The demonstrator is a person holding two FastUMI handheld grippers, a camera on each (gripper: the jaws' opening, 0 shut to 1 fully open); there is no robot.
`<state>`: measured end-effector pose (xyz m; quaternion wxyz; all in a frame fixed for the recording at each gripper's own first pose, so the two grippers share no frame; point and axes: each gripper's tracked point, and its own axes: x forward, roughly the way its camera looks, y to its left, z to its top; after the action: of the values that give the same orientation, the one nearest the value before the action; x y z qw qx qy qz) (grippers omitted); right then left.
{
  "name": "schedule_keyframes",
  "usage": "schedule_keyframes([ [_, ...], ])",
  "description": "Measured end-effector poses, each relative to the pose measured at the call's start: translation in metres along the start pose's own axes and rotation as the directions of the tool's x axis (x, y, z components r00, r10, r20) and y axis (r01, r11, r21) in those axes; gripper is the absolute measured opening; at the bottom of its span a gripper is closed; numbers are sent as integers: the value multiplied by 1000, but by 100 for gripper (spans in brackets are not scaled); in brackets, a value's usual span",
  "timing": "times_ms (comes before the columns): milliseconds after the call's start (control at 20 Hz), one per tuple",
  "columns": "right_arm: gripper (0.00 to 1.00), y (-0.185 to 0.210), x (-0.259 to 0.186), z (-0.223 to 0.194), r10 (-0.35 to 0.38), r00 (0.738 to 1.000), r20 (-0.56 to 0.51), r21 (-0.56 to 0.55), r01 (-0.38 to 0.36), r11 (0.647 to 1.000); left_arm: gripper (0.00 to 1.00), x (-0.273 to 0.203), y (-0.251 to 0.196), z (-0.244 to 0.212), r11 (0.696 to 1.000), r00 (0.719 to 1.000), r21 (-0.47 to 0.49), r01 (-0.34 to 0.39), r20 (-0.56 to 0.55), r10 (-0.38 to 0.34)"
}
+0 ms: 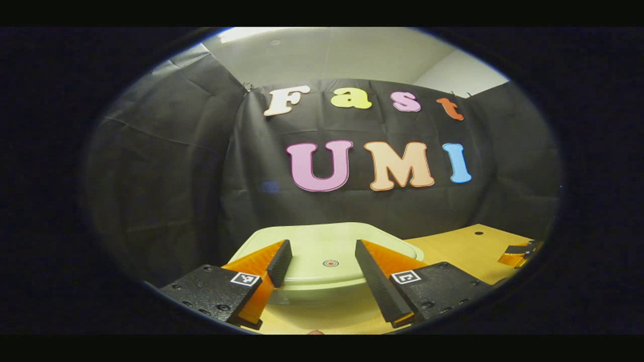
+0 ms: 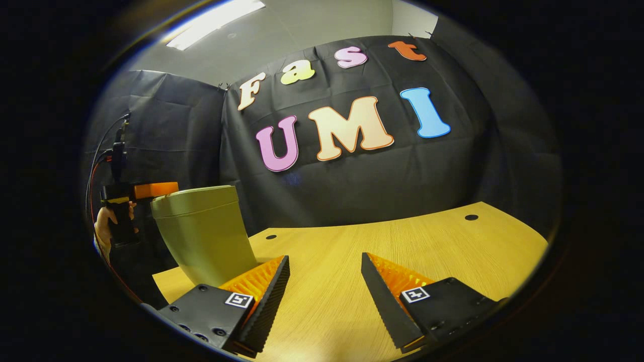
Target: Press the lid of the desktop garbage bin to open it, pick up the crumpled paper on the desktop and throw it into the bin, then pick up the pop can on the desktop and drop it into the bin, and finally close the garbage bin lid.
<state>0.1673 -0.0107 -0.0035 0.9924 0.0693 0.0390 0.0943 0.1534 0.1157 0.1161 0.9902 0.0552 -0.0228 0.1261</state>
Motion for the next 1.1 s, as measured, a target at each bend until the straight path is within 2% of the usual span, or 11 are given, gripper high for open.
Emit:
schedule_keyframes([
  [250,91,-1,0,0,2,1000,-3,9,-2,1000,82,1,-2,-1,1000,1000,-8,3,22,-3],
  [400,91,0,-2,2,3,1000,6,13,-4,1000,79,-1,-3,0,1000,1000,-4,9,28,-9],
  [550,91,2,-2,4,-1,1000,9,9,1,1000,86,-3,2,1,999,1000,34,-6,25,5],
  [600,91,5,-4,4,0,1000,5,6,0,1000,94,-4,-1,2,1000,1000,30,5,30,-6],
  [650,91,6,-4,5,-2,1000,-1,3,2,1000,97,-10,-5,2,1000,999,16,23,36,-24],
  [850,91,28,-3,44,8,1000,24,-30,-7,1000,98,-35,-18,4,997,992,8,78,102,-79],
  [950,91,51,0,75,33,998,61,-54,-30,998,100,-52,-29,3,992,982,27,127,137,-130],
  [1050,91,73,7,101,43,995,87,-101,-34,994,97,-71,-40,-2,982,970,24,187,151,-188],
  [1100,91,84,12,114,48,993,105,-126,-35,991,100,-80,-47,-6,976,964,16,219,148,-219],
])
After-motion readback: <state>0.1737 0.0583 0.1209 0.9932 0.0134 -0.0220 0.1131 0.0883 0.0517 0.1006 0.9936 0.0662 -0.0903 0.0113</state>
